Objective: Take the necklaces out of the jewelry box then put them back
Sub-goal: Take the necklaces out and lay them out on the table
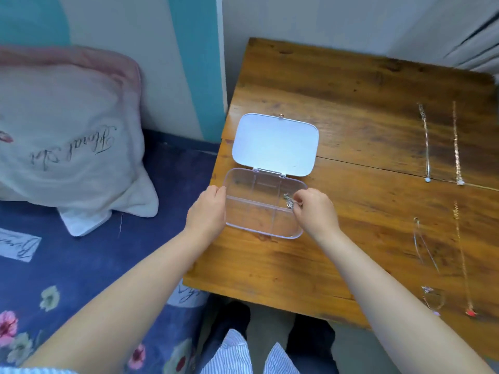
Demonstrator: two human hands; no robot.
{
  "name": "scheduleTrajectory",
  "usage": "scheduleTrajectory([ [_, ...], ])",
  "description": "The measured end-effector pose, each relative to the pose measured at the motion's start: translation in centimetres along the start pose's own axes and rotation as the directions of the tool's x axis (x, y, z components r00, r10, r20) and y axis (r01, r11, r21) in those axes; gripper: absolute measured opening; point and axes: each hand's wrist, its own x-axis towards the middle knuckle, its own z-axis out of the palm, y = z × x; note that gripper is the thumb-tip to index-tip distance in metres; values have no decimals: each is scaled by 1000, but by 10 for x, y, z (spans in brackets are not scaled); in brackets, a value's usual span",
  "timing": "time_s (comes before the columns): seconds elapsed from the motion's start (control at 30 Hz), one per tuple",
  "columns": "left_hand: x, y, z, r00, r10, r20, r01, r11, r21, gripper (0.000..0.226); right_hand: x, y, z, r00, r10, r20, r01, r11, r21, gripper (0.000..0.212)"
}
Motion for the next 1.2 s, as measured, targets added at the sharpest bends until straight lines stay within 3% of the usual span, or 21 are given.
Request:
scheduleTrajectory([
  [0.23,6,-21,12,995,101,-14,-102,972,-211,29,31,-24,14,965,123,233,-35,936,-349,25],
  [0.37,8,-24,17,993,117,-29,-121,967,-223,36,48,-29,17,955,150,256,-43,924,-380,13],
  [0.7,7,-23,18,992,124,-20,-126,976,-178,30,50,-28,22,946,195,259,-96,931,-352,25],
  [0.83,7,-21,15,993,120,12,-117,983,-138,24,47,-26,8,959,159,235,-102,967,-234,27],
  [0.9,7,-21,15,992,124,9,-122,984,-129,24,44,-23,-5,973,161,163,-140,981,-131,7],
  [0.97,8,-21,17,992,130,-7,-130,983,-128,24,38,-15,-18,964,221,149,-225,974,14,18],
  [1.03,7,-22,20,991,134,-22,-135,981,-139,25,28,-9,-27,934,290,209,-329,925,190,16],
  [1.2,6,-22,22,989,142,-43,-146,980,-137,27,6,11,-25,889,374,263,-454,791,410,20],
])
